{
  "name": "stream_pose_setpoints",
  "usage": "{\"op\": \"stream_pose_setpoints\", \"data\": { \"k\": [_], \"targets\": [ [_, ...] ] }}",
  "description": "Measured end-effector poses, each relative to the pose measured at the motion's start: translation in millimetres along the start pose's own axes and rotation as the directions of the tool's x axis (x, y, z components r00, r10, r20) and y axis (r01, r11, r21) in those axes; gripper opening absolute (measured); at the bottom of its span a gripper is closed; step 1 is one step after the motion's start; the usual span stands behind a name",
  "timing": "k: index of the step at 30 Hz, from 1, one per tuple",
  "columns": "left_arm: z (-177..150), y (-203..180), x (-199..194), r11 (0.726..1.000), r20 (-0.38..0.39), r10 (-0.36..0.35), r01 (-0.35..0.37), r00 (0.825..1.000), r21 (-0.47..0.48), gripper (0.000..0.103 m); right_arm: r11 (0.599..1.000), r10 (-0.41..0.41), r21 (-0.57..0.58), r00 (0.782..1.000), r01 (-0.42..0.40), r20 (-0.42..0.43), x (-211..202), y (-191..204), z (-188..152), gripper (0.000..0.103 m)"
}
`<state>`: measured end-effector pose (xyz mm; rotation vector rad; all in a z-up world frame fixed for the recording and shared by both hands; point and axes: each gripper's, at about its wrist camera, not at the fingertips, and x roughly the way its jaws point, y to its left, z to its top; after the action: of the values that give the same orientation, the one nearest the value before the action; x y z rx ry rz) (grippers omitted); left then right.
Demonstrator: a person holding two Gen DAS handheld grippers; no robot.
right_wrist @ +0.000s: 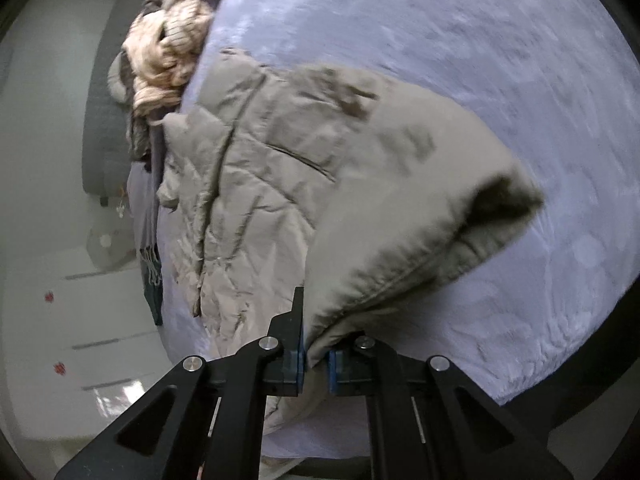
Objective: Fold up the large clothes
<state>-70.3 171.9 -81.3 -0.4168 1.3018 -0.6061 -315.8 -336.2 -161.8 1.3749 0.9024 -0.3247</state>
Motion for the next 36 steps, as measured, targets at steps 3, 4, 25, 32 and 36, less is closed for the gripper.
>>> {"op": "stream_pose_setpoints", "data": {
  "k": [3,4,25,32,36],
  "targets": [
    [16,-14,-5,0.999,0.039,-0.007,0.005,0.999,0.033,0.02,0.996,-0.003,-0.088,1.0,0.004,0.008,-4,26,9,0.008],
    [20,-18,-6,0.999,0.052,-0.004,0.002,0.999,0.041,0.02,0.994,-0.003,-0.112,1.0,0.004,0.008,-5,33,12,0.008],
    [229,-75,60,0.975,0.3,0.22,-0.221,0.928,-0.029,0.02,0.835,0.009,-0.549,0.998,-0.038,-0.056,79,259,185,0.007],
    [291,-42,133,0.948,0.255,0.31,-0.318,0.916,-0.009,0.02,0.834,-0.064,-0.55,0.997,0.035,-0.033,162,276,232,0.007],
    [312,-16,177,0.933,0.217,0.352,-0.359,0.911,-0.005,0.02,0.869,-0.097,-0.487,0.995,0.083,-0.003,207,257,258,0.007]
  ]
}}
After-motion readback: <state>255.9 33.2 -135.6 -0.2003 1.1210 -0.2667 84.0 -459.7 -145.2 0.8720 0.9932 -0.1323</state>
